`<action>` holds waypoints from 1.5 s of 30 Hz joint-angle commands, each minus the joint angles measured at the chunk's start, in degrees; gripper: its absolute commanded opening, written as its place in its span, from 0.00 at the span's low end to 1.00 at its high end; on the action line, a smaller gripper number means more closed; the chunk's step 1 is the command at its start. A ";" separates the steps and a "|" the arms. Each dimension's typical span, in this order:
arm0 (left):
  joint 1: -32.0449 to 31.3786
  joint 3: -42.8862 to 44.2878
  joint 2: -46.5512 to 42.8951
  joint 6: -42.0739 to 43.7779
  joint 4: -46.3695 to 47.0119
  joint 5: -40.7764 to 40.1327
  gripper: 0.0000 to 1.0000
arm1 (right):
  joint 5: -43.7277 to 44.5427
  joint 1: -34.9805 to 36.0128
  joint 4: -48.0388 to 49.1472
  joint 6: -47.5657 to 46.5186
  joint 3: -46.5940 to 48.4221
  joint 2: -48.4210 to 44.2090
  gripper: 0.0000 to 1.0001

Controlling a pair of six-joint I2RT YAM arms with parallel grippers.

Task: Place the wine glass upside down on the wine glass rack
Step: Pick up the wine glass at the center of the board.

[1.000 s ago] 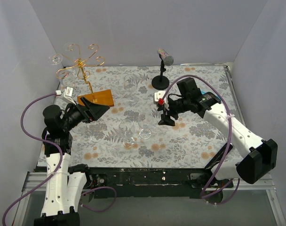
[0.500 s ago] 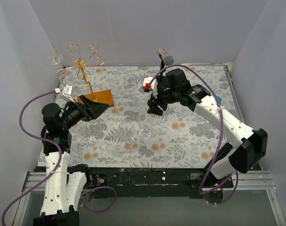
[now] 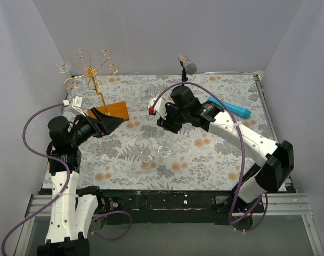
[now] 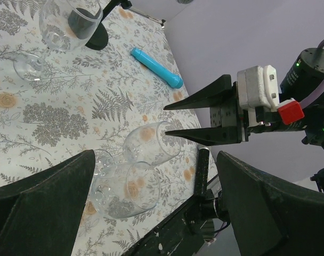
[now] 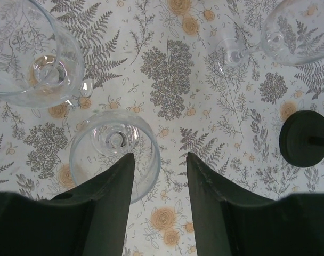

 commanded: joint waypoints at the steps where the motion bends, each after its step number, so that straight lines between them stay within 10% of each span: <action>1: -0.39 2.17 -0.55 0.96 -1.20 -0.34 0.98 | 4.39 1.14 0.24 -1.25 2.17 0.70 0.50; 45: -0.66 2.52 -0.72 1.05 -1.73 -0.60 0.98 | 5.36 2.73 -2.31 -2.84 3.23 2.46 0.17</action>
